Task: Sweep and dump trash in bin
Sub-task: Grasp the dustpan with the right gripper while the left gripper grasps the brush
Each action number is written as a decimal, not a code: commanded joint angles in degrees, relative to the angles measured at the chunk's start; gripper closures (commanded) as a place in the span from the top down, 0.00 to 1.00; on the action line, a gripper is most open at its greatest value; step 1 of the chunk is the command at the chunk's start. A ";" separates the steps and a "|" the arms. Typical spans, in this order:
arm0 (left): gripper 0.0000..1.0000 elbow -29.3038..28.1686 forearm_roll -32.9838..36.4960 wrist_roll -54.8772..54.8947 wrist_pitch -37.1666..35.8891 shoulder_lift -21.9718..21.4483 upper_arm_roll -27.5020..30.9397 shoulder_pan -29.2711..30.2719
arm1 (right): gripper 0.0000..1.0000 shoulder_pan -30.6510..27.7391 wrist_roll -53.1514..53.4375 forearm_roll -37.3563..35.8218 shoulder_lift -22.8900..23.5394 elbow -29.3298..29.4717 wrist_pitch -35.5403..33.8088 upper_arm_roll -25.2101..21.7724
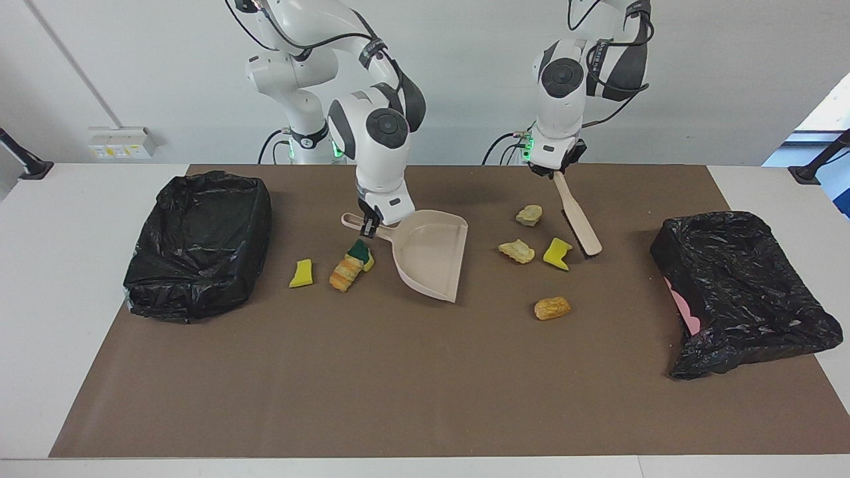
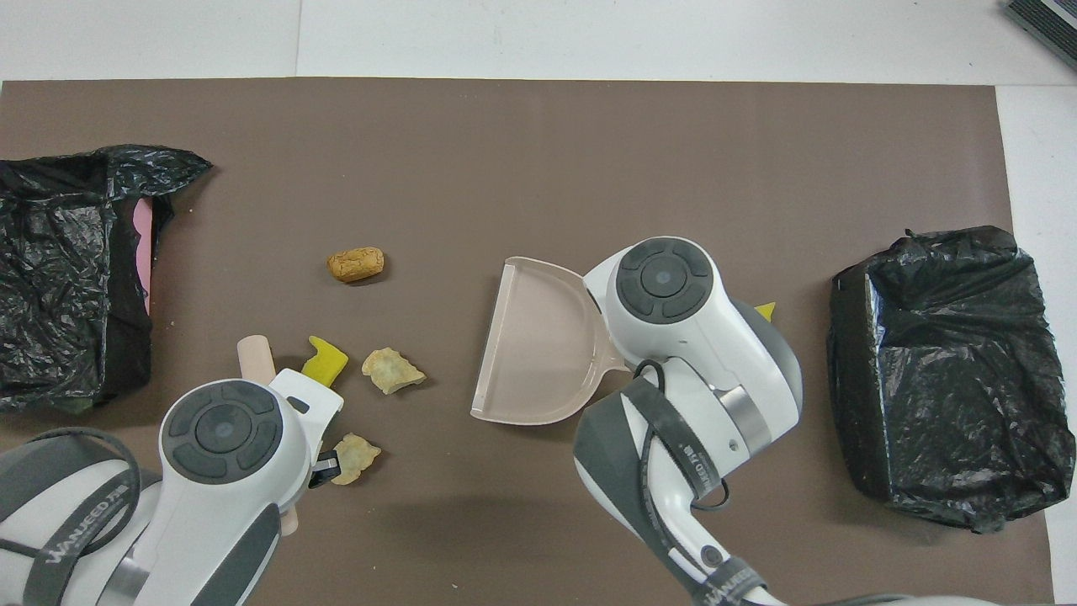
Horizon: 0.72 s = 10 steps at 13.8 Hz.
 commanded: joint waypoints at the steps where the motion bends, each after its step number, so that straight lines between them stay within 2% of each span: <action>1: 0.00 -5.61 1.18 -4.88 4.84 -3.24 -0.87 0.05 | 0.00 2.01 2.88 0.00 0.25 -1.96 2.66 0.59; 4: 0.00 -8.87 0.48 -8.39 9.94 -1.49 -1.04 -1.79 | 0.00 3.78 3.32 0.00 1.22 -3.01 6.34 0.59; 7: 0.00 -9.22 -2.76 -12.69 8.73 -2.01 -1.13 -6.35 | 0.00 4.82 4.80 0.00 2.10 -3.27 7.50 0.67; 10: 0.00 -10.27 -7.95 -24.01 7.84 -1.49 -1.13 -12.67 | 0.00 6.06 7.19 0.00 2.46 -3.98 8.73 0.59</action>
